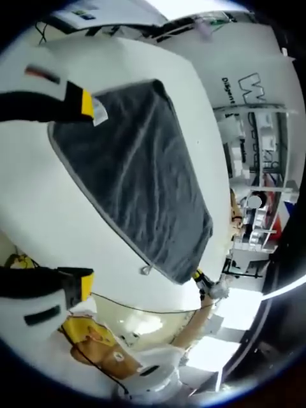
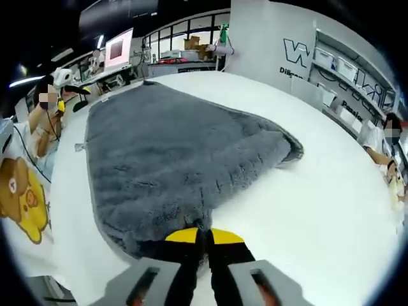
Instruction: Fold the towel on the table until its edges align and the towel forms a compact rectangular stack.
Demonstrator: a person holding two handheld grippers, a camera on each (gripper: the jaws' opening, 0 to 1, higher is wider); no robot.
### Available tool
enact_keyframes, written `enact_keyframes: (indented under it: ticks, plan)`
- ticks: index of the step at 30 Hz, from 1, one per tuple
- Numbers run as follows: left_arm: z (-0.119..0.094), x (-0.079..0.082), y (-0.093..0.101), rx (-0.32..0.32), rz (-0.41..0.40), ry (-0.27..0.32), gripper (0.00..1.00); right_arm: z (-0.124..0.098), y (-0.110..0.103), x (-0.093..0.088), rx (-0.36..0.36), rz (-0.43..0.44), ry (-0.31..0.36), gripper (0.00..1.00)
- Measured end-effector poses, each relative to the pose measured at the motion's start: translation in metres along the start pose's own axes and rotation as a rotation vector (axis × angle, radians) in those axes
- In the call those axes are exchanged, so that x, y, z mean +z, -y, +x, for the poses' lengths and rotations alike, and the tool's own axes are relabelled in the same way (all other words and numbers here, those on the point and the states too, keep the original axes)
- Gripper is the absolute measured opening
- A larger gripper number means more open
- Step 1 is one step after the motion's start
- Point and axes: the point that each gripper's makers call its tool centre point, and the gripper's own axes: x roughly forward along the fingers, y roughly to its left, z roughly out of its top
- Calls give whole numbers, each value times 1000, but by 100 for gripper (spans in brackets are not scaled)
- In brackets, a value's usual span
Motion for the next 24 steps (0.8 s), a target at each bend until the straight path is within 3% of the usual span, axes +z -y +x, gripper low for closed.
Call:
enact_keyframes:
  ticks: [8,12,18,24]
  plan:
    - [4,1,0,-13,9,3,99,-40,6,-16,-101,59,5,5]
    - [6,1,1,-22,12,5,99,-53,6,-29,-152,145,-11,5]
    - [8,-1,3,-33,19,-1,99,-53,-5,-45,-154,176,-41,6]
    - [8,-1,4,-36,22,1,99,-52,-4,-47,-155,186,-48,6]
